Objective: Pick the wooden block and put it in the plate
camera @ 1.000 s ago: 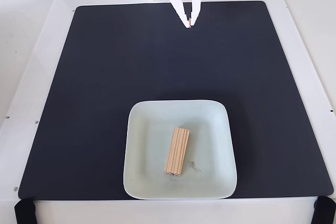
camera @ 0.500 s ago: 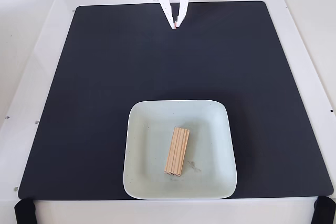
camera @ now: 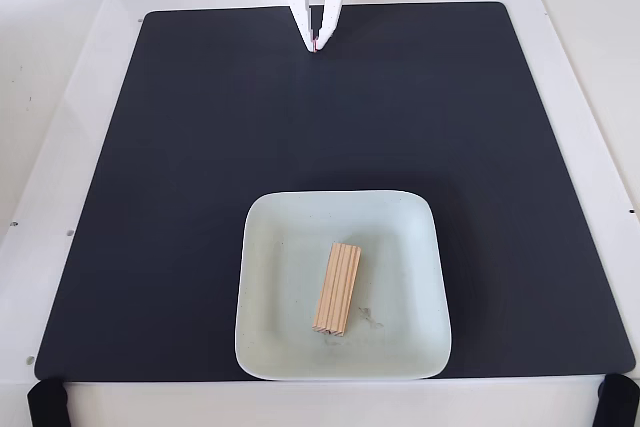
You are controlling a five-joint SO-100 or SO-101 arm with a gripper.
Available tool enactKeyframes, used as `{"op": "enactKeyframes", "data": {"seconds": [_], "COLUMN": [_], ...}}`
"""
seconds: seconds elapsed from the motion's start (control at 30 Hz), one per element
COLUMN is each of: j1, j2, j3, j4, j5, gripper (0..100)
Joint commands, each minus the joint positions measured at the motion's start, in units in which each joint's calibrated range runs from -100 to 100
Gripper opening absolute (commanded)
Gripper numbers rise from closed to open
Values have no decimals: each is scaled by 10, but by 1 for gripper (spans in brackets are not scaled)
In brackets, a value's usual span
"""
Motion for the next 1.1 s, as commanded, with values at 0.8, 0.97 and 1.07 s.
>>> {"op": "enactKeyframes", "data": {"seconds": [0.8, 0.97, 1.07], "j1": [-8, -8, -8], "j2": [2, 2, 2], "j3": [6, 6, 6], "j4": [6, 6, 6], "j5": [-2, -2, -2], "gripper": [1, 1, 1]}}
